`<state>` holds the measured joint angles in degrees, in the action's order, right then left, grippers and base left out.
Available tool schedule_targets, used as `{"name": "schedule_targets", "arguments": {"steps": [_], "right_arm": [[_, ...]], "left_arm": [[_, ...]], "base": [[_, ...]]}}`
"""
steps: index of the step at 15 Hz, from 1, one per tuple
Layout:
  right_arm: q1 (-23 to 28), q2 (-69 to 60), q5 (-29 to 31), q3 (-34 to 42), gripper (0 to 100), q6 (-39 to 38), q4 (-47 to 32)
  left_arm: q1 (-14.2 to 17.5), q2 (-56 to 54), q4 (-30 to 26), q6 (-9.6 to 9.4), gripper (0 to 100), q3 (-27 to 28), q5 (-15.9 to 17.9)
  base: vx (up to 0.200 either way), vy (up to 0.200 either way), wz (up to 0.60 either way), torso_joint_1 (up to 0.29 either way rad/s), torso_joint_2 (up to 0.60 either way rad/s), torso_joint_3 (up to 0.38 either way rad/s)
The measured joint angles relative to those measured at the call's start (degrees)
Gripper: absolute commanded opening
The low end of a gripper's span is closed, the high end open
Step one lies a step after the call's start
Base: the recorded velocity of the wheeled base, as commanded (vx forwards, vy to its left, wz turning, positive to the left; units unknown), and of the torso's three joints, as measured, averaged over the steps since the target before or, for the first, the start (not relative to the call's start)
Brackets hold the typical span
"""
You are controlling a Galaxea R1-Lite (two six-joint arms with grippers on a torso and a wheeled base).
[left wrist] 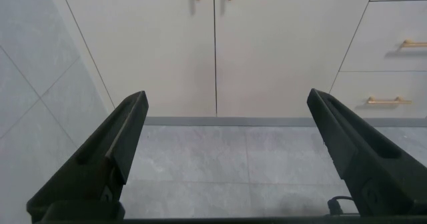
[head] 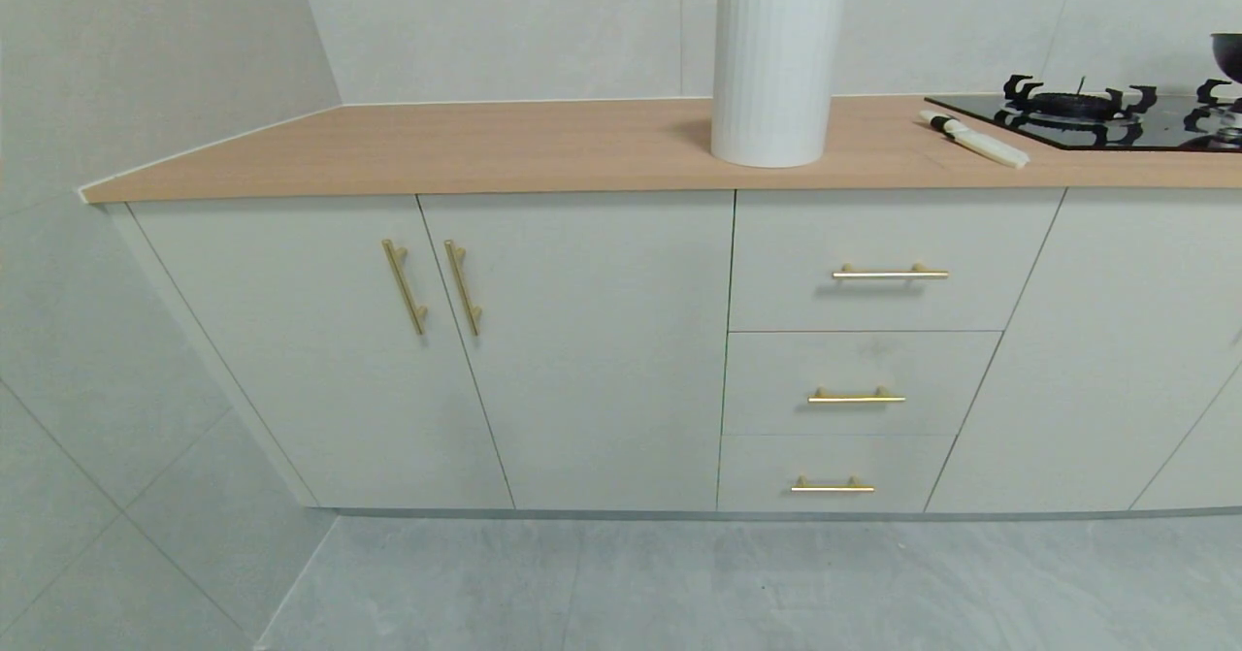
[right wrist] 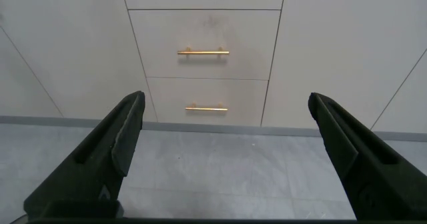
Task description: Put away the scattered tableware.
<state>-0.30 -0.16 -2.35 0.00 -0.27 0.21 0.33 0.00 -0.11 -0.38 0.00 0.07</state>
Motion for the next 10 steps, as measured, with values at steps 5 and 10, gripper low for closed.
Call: {"name": "schedule_targets", "arguments": {"steps": [5,10], "right_arm": [[0.0,0.0,0.0,0.0,100,-0.1,0.0],[0.0,0.0,0.0,0.0,100,-0.1,0.0]], "left_arm": [[0.0,0.0,0.0,0.02,100,0.0,0.0],[0.0,0.0,0.0,0.11,100,0.0,0.0]], "base": [[0.2,0.0,0.0,0.003,0.0,0.004],[0.2,0.0,0.0,0.002,0.0,0.0]]}}
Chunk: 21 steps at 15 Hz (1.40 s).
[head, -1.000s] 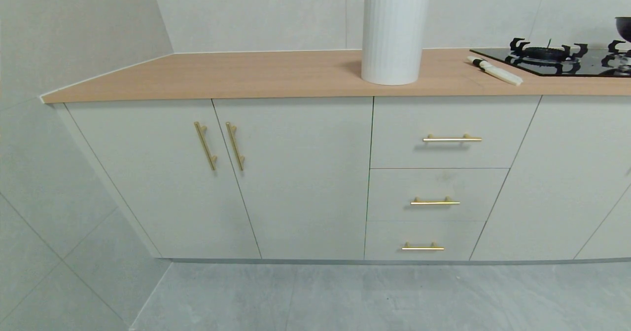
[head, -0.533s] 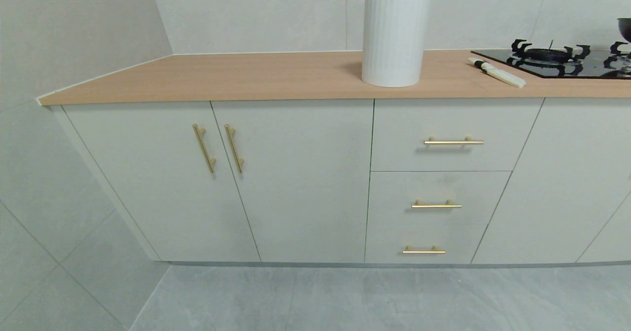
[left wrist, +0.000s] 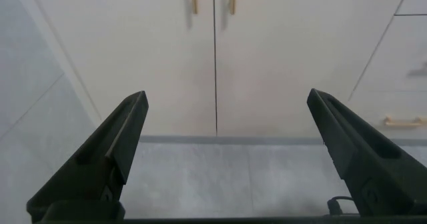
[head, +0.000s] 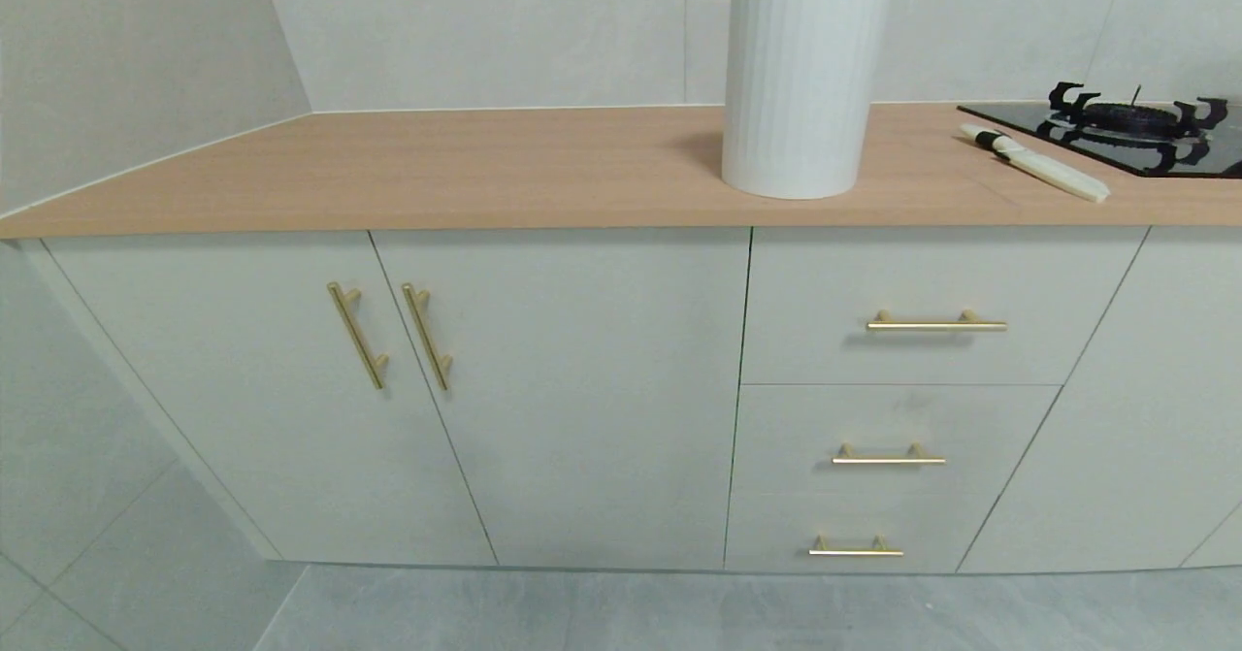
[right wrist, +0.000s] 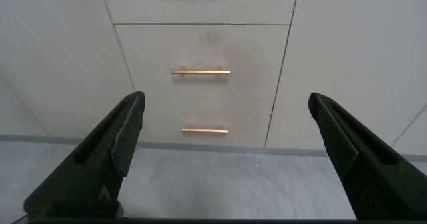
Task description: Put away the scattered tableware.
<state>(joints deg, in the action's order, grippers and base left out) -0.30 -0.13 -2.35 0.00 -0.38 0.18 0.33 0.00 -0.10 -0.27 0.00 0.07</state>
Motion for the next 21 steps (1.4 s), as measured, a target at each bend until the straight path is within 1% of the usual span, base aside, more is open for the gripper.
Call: {"name": "schedule_targets", "arguments": {"steps": [13,19,21], "right_arm": [[0.0,0.0,0.0,0.0,100,-0.1,0.0],[0.0,0.0,0.0,0.0,100,0.2,0.0],[0.0,0.0,0.0,0.0,100,0.3,0.0]], "left_arm": [[0.0,0.0,0.0,0.02,100,0.0,0.0],[0.0,0.0,0.0,0.02,100,0.0,0.0],[0.0,0.0,0.0,0.02,100,0.0,0.0]], "base": [[0.2,0.0,0.0,0.002,0.0,0.001],[0.0,0.0,0.0,0.0,0.0,0.0],[0.0,0.0,-0.6,0.0,0.0,0.0]]}}
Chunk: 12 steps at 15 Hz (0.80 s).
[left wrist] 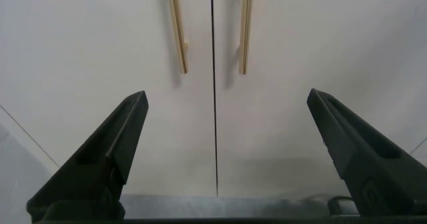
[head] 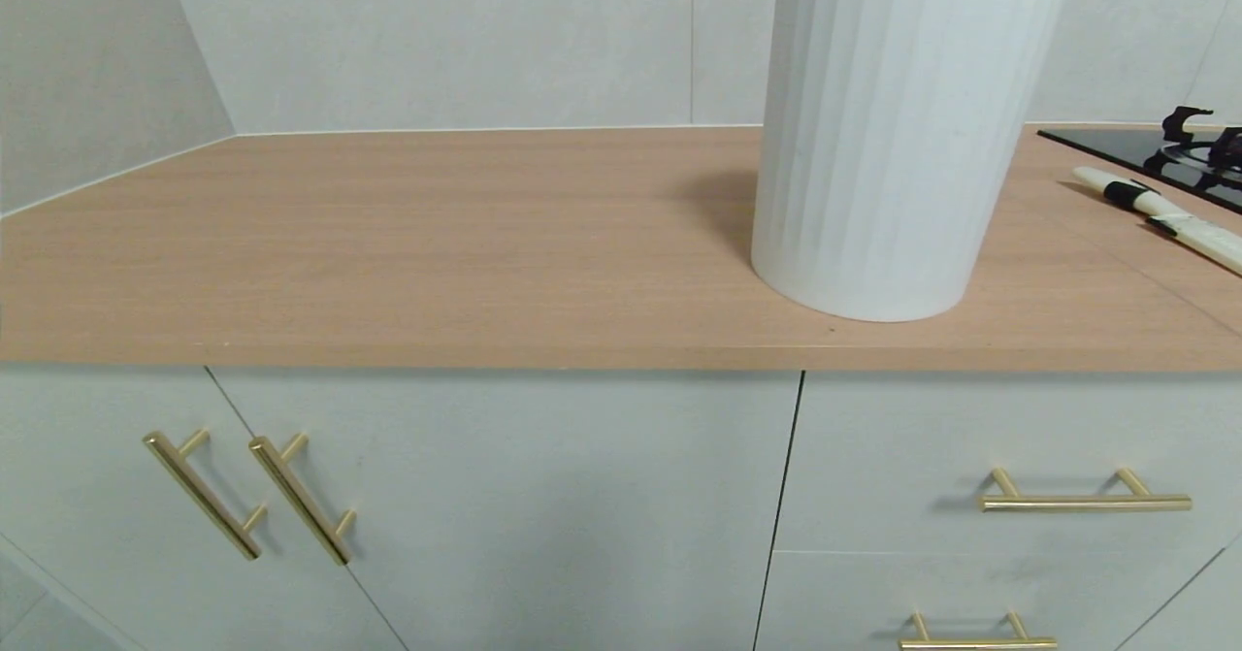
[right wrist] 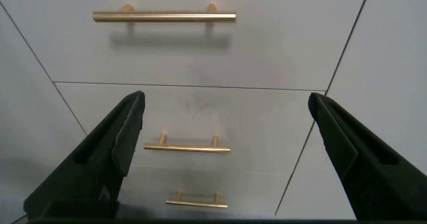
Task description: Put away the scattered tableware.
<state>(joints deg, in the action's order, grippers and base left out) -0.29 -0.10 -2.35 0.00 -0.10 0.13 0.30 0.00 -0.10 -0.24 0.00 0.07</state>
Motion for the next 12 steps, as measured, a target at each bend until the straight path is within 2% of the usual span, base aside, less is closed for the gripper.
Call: {"name": "schedule_targets", "arguments": {"steps": [10,12], "right_arm": [[0.0,0.0,0.0,0.0,100,0.0,0.0],[-0.1,0.0,0.0,0.0,100,0.0,0.0]], "left_arm": [[0.0,0.0,0.0,0.02,100,0.0,0.0],[0.0,0.0,0.0,0.0,100,0.0,0.0]], "base": [[0.0,0.0,0.0,0.0,0.0,0.0],[0.0,-0.2,0.0,-0.005,0.0,0.007]]}}
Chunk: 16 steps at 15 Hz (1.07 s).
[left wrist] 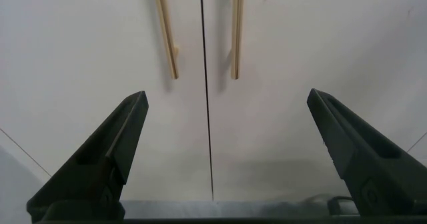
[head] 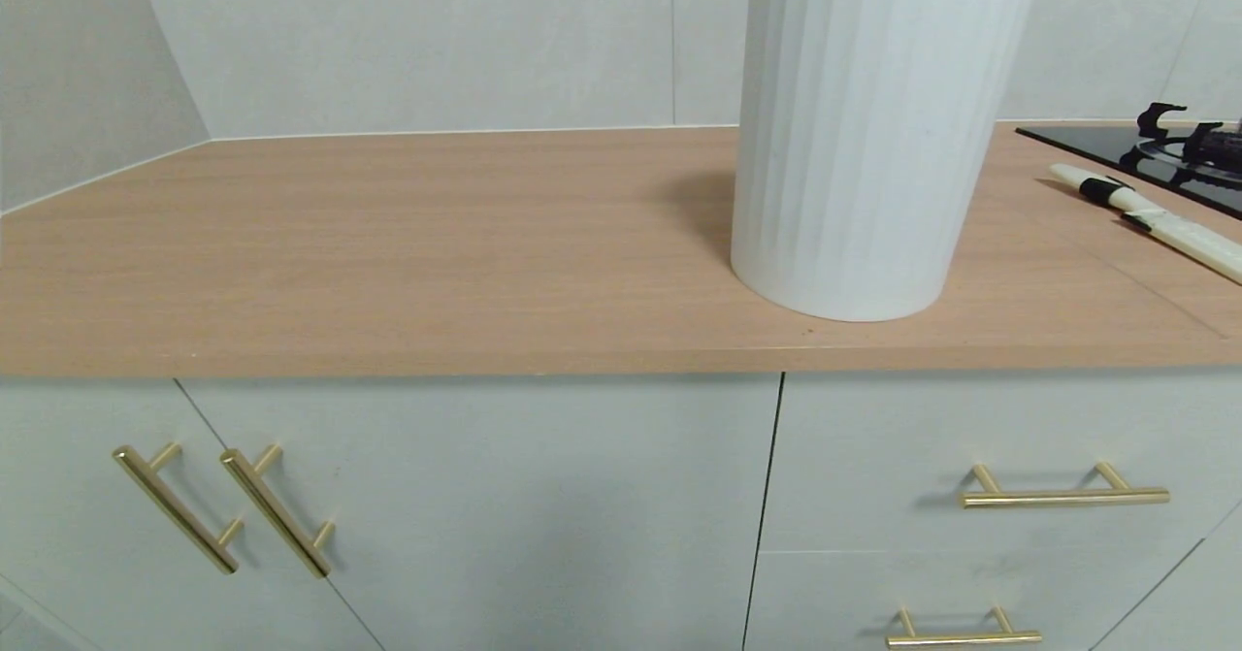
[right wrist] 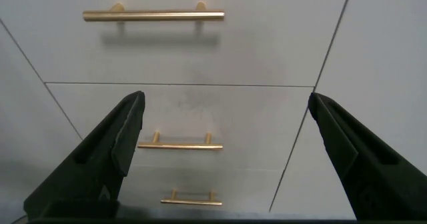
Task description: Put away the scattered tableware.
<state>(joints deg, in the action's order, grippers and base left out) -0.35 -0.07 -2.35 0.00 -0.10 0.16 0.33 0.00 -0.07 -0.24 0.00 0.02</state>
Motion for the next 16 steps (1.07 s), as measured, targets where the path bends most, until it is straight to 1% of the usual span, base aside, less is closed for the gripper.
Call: {"name": "schedule_targets", "arguments": {"steps": [7,16], "right_arm": [[0.0,0.0,0.0,0.0,100,0.0,0.0],[0.1,0.0,0.0,0.0,100,0.0,0.0]], "left_arm": [[0.0,0.0,0.0,0.04,100,0.0,0.0],[0.0,0.0,0.0,0.09,100,0.0,0.0]], "base": [[0.0,-0.2,0.0,0.0,0.0,0.004],[0.0,0.0,0.0,0.0,0.0,0.0]]}}
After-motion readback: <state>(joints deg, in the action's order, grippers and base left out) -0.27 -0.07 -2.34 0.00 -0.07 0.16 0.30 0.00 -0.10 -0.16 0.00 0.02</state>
